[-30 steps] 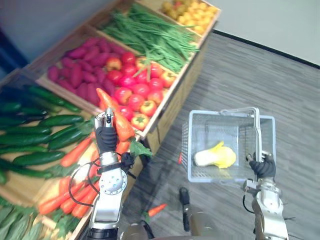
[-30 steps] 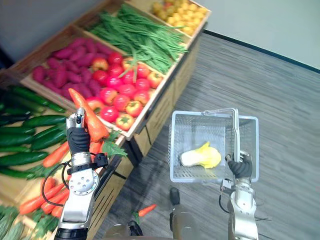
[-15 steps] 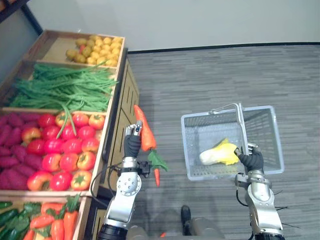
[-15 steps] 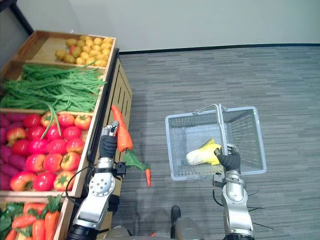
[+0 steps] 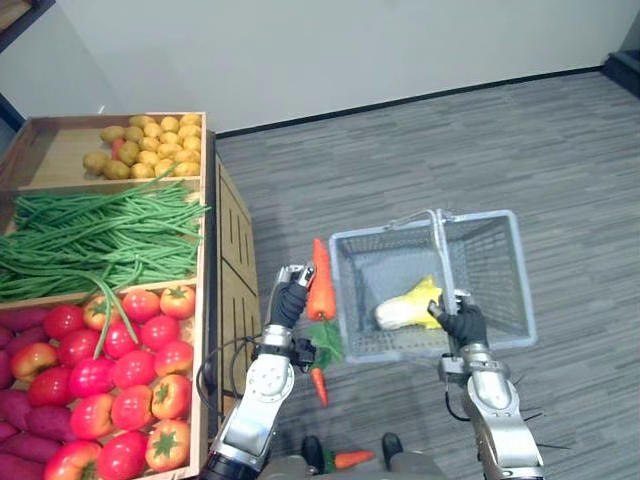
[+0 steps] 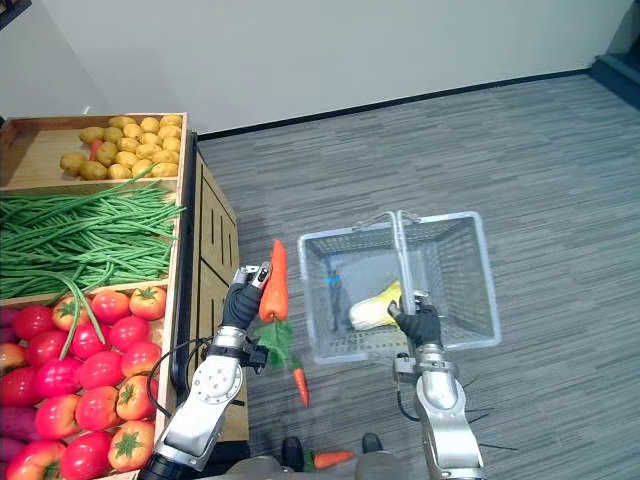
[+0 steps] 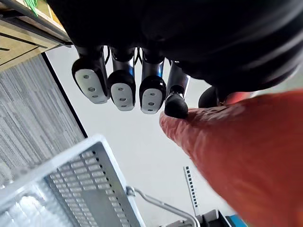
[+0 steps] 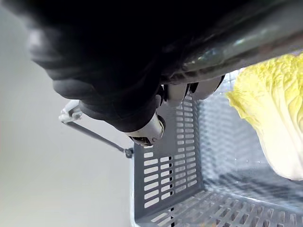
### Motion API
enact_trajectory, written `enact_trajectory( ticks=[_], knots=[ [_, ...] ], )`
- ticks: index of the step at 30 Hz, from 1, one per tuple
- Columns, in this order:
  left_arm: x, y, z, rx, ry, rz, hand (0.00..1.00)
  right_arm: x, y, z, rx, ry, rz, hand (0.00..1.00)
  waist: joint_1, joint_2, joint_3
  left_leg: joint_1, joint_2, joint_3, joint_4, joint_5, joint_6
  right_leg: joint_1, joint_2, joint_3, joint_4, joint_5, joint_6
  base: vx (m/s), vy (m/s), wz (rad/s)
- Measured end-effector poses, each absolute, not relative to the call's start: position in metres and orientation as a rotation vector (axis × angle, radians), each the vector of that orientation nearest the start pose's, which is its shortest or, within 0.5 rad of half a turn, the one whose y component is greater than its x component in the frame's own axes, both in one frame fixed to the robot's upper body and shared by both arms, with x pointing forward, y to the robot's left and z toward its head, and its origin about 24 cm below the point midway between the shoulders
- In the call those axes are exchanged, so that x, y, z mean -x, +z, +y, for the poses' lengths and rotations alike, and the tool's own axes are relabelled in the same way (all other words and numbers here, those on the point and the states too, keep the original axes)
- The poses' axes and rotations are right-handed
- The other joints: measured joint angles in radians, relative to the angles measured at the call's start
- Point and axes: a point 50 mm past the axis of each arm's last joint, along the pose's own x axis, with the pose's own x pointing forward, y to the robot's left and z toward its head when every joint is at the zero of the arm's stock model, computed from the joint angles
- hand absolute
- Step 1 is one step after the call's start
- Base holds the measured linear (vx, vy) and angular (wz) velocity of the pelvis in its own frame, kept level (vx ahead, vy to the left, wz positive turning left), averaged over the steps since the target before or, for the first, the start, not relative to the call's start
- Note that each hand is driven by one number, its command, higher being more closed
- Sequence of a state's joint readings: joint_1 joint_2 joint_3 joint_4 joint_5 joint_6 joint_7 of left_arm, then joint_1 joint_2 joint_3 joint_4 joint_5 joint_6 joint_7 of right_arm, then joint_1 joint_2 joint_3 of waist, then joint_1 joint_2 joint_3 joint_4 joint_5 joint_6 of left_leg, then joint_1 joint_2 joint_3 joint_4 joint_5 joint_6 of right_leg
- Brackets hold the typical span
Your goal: Pick vegetable in the basket
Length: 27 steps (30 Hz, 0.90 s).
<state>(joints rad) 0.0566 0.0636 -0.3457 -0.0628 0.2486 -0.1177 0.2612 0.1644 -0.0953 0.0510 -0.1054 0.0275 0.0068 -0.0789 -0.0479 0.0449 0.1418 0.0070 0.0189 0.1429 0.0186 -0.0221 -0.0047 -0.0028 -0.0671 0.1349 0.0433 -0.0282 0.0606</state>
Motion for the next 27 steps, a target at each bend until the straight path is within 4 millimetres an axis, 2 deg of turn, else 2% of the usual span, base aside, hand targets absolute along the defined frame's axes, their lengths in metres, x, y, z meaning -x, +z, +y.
enact_trajectory(
  ticks=[5, 9, 13, 14, 19, 27],
  knots=[
    [-0.235, 0.035, 0.073, -0.292, -0.171, -0.120, 1.00, -0.220, 0.027, -0.149, 0.044, 0.042, 0.070, 1.00, -0.009, -0.001, -0.023, 0.027, -0.001, 0.000, -0.057, 0.019, -0.004, 0.005, 0.002, -0.002, -0.012, 0.001, 0.002, 0.04, -0.004, -0.01],
    [-0.243, 0.018, 0.066, -0.384, -0.244, -0.057, 1.00, -0.217, 0.025, -0.127, -0.034, 0.159, 0.084, 1.00, -0.026, -0.014, -0.033, 0.033, 0.000, 0.009, -0.062, 0.019, -0.005, 0.015, 0.001, 0.004, -0.032, 0.001, 0.002, -0.01, -0.010, -0.05],
    [-0.246, 0.002, 0.063, -0.452, -0.280, 0.006, 1.00, -0.214, 0.024, -0.114, -0.126, 0.226, 0.100, 1.00, -0.049, -0.020, -0.037, 0.040, 0.000, 0.019, -0.077, 0.023, -0.007, 0.014, 0.001, 0.009, -0.036, 0.002, 0.002, -0.03, -0.016, -0.07],
    [-0.248, -0.002, 0.063, -0.480, -0.290, 0.024, 0.00, -0.212, 0.023, -0.109, -0.152, 0.258, 0.107, 1.00, -0.049, -0.023, -0.039, 0.042, 0.001, 0.026, -0.081, 0.023, -0.007, 0.012, 0.002, 0.016, -0.040, 0.005, 0.003, -0.01, -0.009, -0.16],
    [-0.257, -0.005, 0.060, -0.544, -0.323, 0.034, 0.00, -0.209, 0.022, -0.101, -0.231, 0.326, 0.128, 1.00, -0.053, -0.027, -0.041, 0.042, 0.000, 0.046, -0.088, 0.023, -0.007, 0.003, 0.002, 0.034, -0.050, 0.014, 0.004, 0.00, -0.010, -0.13],
    [-0.259, -0.010, 0.060, -0.600, -0.332, 0.049, 0.00, -0.206, 0.023, -0.094, -0.265, 0.368, 0.131, 1.00, -0.061, -0.030, -0.043, 0.039, -0.001, 0.046, -0.089, 0.023, -0.007, 0.000, 0.001, 0.032, -0.050, 0.014, 0.004, 0.00, 0.000, 0.00]
  ],
)
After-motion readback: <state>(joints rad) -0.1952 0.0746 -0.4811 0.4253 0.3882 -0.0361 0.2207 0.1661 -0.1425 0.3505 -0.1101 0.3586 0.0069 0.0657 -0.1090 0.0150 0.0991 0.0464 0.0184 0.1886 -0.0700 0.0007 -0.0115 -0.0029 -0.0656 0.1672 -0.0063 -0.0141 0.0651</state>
